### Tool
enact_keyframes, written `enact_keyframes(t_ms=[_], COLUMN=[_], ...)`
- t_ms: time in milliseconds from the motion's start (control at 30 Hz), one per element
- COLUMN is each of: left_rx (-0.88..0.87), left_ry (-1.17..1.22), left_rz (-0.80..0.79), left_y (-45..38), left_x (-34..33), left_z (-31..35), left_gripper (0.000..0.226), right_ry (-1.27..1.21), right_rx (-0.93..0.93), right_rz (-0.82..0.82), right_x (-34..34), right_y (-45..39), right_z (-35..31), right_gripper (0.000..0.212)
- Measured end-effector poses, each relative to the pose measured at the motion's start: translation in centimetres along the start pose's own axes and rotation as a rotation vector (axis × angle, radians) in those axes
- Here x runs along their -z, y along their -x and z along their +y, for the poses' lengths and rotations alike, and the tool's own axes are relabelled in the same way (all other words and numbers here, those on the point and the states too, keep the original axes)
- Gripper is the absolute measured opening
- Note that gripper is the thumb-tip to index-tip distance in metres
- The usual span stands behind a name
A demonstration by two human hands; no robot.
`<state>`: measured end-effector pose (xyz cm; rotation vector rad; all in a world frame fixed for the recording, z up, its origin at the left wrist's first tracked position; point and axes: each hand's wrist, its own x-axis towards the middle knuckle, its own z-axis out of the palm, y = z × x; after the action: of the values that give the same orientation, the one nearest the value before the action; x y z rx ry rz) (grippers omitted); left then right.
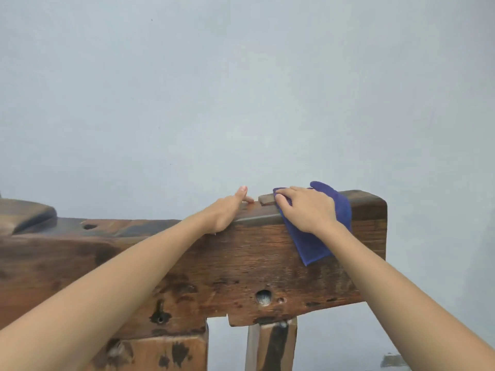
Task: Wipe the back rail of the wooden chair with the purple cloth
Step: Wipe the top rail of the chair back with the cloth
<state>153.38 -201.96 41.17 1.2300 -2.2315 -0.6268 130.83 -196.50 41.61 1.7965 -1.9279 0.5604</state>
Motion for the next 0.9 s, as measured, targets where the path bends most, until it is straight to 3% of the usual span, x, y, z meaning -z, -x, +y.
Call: enact_keyframes(t_ms=[133,300,433,567,633,700,800,900], left_rx=[0.232,0.184,0.064,0.09,0.111,0.192,0.445,0.475], left_ry=[-0.297,-0.505,-0.78,-0.999,-1.055,-1.006,-0.798,-0.734], left_rz=[-0.058,0.002,0.135,0.386,0.487,0.602,0.805,0.794], left_y=[4.6,9.1,11.9,16.7,19.8,22.5,25.7,27.6], left_x=[4.5,9.7,11.3,15.4,18.5,21.3,24.6,26.5], left_z=[-8.0,-13.7,-17.2,-22.2,-25.4,-28.4,-32.3,-34.7], left_gripper=[0.087,0.088,0.087,0.073,0.07,0.071,0.07,0.065], right_ry=[0.02,-0.197,-0.296,-0.344,-0.338,-0.336,-0.393,-0.475], right_rx=[-0.024,-0.1,-0.032,-0.09,-0.024,0.11,0.238,0.269], right_rz=[0.333,0.52,0.555,0.594,0.6,0.593,0.504,0.43], right_x=[-2.5,-6.4,-11.2,-14.7,-16.0,-17.2,-18.1,-18.4], right_y=[2.5,6.3,9.1,10.2,10.6,11.2,12.3,13.2], right_z=[-2.3,-7.3,-11.2,-15.9,-18.4,-20.9,-25.9,-31.4], right_gripper=[0.049,0.044,0.056,0.062,0.062,0.061,0.064,0.068])
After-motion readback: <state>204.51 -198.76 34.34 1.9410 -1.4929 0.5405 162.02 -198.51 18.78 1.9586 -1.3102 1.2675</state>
